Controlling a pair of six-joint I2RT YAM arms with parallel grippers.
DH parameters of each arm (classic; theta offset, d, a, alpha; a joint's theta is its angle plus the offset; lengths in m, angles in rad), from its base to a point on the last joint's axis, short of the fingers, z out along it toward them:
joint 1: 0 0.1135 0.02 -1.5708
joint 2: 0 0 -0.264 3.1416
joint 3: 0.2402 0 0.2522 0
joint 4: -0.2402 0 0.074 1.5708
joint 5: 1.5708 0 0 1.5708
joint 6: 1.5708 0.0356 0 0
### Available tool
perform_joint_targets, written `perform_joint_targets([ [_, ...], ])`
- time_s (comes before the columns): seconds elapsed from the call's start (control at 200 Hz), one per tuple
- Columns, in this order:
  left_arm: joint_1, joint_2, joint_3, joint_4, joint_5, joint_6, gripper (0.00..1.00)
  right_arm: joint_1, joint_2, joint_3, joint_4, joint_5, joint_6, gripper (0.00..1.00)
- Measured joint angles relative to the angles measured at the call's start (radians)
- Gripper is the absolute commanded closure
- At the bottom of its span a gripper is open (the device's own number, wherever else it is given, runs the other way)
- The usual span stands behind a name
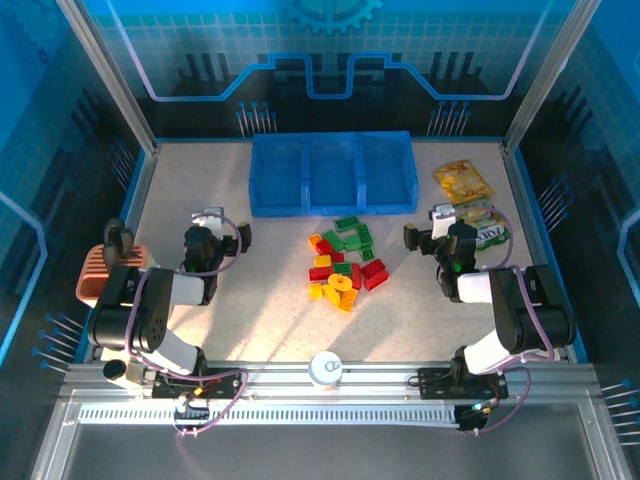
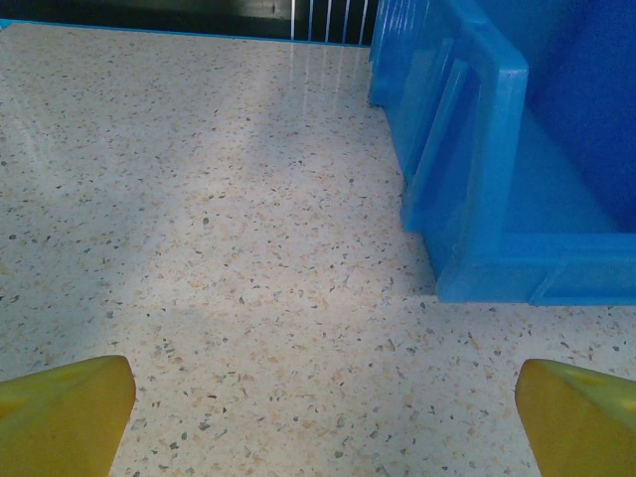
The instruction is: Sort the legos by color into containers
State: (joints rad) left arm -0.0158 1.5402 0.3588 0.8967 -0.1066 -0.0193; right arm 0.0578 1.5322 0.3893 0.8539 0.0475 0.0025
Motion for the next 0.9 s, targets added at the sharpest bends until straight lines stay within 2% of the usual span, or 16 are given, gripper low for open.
perform_joint_targets([
  [0.58,0.0,0.0,0.007,0.003,-0.001,0.0,0.01,0.0,0.0,0.0,0.0,0.0,0.0,0.0],
  [0.68,-0.009,-0.018,0.007,-0.011,-0.055,0.0,0.01,0.009,-0.011,0.0,-0.013,0.019,-0.009,0.0],
  [0.75,-0.048,-0.107,0.008,-0.09,-0.127,0.01,0.01,0.05,-0.09,0.0,-0.094,0.066,-0.031,0.0],
  [0.845,-0.119,-0.268,0.06,-0.24,-0.214,0.005,0.01,0.131,-0.296,0.032,-0.237,0.1,-0.041,0.0],
  [0.895,-0.145,-0.342,0.118,-0.331,-0.243,-0.023,0.01,0.153,-0.395,0.089,-0.316,0.111,0.006,0.0],
])
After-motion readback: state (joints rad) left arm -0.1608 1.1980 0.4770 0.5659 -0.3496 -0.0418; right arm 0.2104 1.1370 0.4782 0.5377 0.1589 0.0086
